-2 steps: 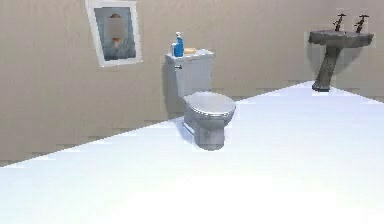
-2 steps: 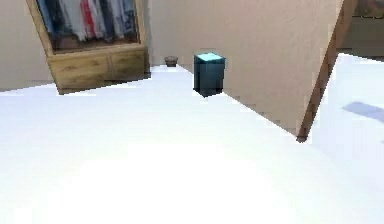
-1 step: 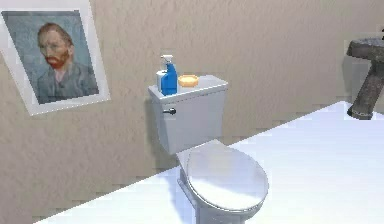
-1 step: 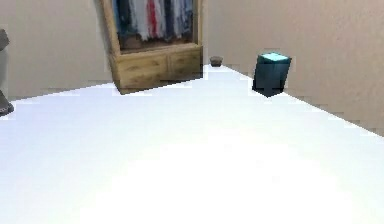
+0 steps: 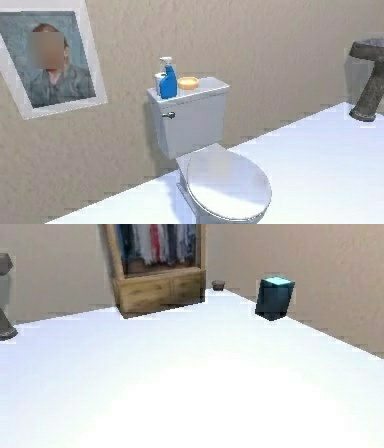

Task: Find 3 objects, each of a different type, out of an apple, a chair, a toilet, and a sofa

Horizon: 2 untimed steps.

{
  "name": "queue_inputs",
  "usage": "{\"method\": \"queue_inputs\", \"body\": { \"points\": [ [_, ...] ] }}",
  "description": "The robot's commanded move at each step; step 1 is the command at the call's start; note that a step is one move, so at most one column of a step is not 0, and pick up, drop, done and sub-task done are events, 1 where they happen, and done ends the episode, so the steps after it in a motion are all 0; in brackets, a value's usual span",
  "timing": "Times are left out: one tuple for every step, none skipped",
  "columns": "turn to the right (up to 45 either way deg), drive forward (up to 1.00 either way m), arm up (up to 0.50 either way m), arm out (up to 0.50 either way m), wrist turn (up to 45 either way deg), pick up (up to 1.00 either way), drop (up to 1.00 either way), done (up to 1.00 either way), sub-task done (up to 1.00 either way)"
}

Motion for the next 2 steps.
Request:
{"method": "queue_inputs", "body": {
  "points": [
    [9.0, 0.0, 0.0, 0.0, 0.0, 0.0, 0.0, 0.0, 0.0],
    [0.0, 0.0, 0.0, 0.0, 0.0, 0.0, 0.0, 0.0, 1.0]
  ]
}}
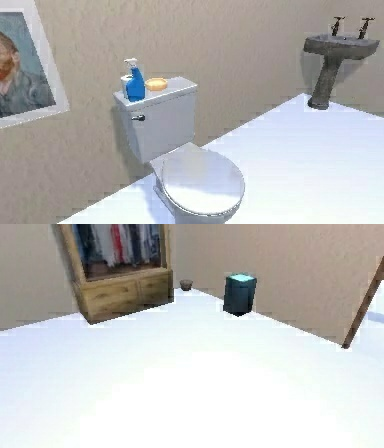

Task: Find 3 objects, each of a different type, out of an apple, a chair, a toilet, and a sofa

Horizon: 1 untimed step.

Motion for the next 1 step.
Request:
{"method": "queue_inputs", "body": {
  "points": [
    [-45.0, 0.0, 0.0, 0.0, 0.0, 0.0, 0.0, 0.0, 0.0]
  ]
}}
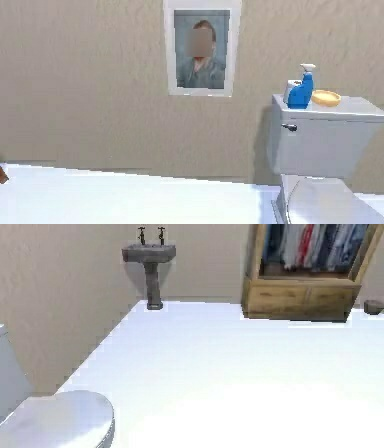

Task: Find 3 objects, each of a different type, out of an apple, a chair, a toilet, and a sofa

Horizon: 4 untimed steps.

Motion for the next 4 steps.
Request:
{"method": "queue_inputs", "body": {
  "points": [
    [-45.0, 0.0, 0.0, 0.0, 0.0, 0.0, 0.0, 0.0, 0.0],
    [-27.0, 0.0, 0.0, 0.0, 0.0, 0.0, 0.0, 0.0, 0.0],
    [-3.0, 0.0, 0.0, 0.0, 0.0, 0.0, 0.0, 0.0, 0.0],
    [0.0, 1.0, 0.0, 0.0, 0.0, 0.0, 0.0, 0.0, 0.0]
  ]
}}
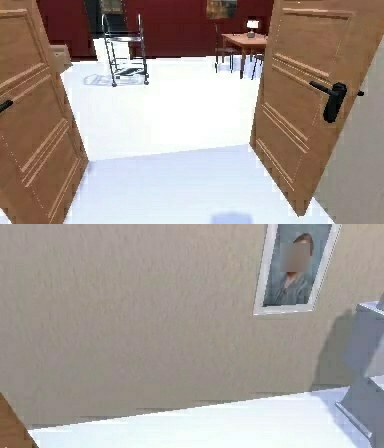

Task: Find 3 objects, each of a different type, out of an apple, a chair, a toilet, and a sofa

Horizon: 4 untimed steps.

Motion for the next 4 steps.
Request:
{"method": "queue_inputs", "body": {
  "points": [
    [0.0, 1.0, 0.0, 0.0, 0.0, 0.0, 0.0, 0.0, 0.0],
    [0.0, 1.0, 0.0, 0.0, 0.0, 0.0, 0.0, 0.0, 0.0],
    [9.0, 0.0, 0.0, 0.0, 0.0, 0.0, 0.0, 0.0, 0.0],
    [0.0, 0.1, 0.0, 0.0, 0.0, 0.0, 0.0, 0.0, 0.0]
  ]
}}
